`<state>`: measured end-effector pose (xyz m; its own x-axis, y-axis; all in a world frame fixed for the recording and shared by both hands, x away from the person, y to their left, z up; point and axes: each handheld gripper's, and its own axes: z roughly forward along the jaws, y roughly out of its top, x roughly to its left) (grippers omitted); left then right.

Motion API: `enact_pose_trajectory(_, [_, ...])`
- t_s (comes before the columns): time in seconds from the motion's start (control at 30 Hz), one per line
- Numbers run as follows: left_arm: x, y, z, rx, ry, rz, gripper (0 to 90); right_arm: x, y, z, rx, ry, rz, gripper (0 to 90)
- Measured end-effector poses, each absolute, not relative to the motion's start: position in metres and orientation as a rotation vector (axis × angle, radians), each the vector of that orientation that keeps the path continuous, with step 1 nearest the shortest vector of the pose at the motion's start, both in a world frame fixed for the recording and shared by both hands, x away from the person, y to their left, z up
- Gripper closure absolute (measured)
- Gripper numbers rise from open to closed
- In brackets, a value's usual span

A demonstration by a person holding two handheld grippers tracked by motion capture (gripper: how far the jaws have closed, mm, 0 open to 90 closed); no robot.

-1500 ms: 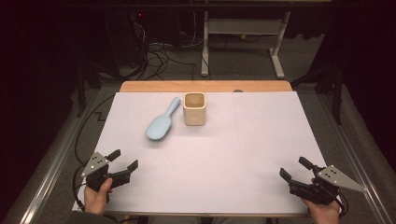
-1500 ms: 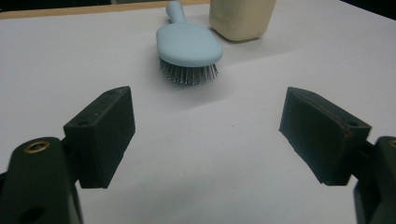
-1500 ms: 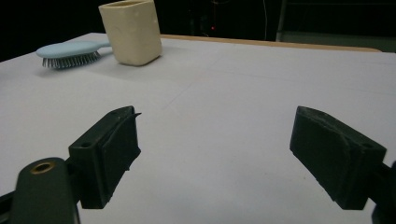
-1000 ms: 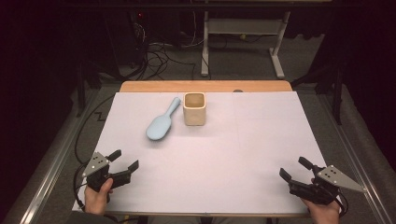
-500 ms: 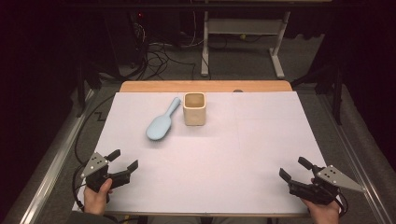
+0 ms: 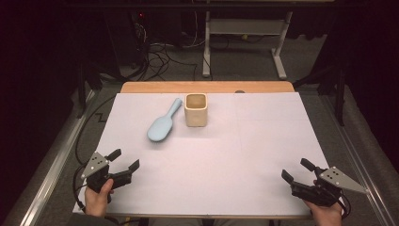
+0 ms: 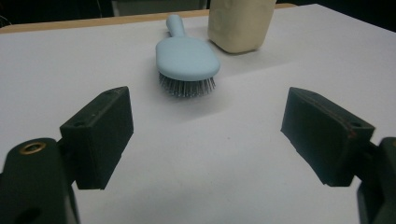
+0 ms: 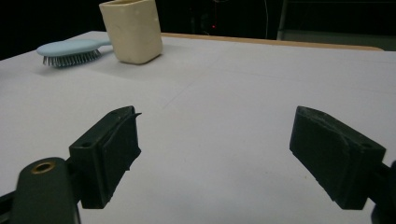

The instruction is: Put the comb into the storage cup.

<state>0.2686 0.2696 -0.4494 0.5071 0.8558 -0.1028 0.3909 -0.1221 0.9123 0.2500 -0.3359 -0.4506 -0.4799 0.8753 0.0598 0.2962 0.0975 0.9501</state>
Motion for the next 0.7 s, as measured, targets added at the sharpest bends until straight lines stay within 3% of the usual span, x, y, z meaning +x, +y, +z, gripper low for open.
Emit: enact_pose_trajectory(0.7, [0.275,0.2605,-0.4454,1.734,1.041,0.543,17.9,0.2494,-0.3356,-0.4505,1.135,1.846,1.39,16.7])
